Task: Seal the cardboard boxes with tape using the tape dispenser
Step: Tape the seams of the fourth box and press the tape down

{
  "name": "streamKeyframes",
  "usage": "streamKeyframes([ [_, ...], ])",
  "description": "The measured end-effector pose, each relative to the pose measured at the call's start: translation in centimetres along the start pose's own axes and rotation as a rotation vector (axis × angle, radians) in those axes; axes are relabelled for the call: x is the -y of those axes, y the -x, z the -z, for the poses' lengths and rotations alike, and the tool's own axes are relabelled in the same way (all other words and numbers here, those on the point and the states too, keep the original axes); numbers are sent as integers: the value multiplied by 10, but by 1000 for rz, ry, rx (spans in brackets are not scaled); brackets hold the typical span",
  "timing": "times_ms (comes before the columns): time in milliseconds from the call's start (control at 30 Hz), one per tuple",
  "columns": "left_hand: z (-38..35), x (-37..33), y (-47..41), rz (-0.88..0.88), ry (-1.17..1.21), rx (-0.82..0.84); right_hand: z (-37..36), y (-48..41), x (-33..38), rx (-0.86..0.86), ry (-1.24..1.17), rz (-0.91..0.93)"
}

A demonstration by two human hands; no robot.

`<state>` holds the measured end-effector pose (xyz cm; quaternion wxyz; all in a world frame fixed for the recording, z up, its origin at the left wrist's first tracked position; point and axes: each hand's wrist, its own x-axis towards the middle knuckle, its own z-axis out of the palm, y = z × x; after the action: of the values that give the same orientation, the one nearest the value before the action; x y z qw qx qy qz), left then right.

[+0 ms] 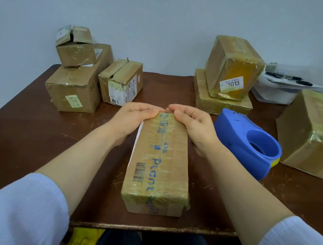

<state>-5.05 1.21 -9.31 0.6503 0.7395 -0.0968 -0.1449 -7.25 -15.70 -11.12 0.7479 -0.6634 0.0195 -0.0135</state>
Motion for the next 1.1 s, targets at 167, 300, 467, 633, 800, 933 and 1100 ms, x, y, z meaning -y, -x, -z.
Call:
streamKeyframes([
  [167, -5, -8, -8, 93, -193, -20, -6, 2, 0, 15, 90, -8],
  [300, -3, -16, -5, 44, -385, -130, 3, 4, 14, -36, 379, 75],
  [467, -12, -8, 7, -104, -359, -159, -7, 6, 9, -83, 250, 87],
  [633, -16, -5, 2, -82, -246, -194, -15, -4, 5, -189, 264, 11],
  [800, -11, 1, 3, -31, -129, -230, -3, 3, 5, -74, 200, -45],
  [933, -7, 9, 12, -6, -83, -255, -6, 5, 1, -93, 146, -85],
  [1100, -10, 9, 12, -12, -105, -282, -11, 5, 3, -123, 91, -91],
])
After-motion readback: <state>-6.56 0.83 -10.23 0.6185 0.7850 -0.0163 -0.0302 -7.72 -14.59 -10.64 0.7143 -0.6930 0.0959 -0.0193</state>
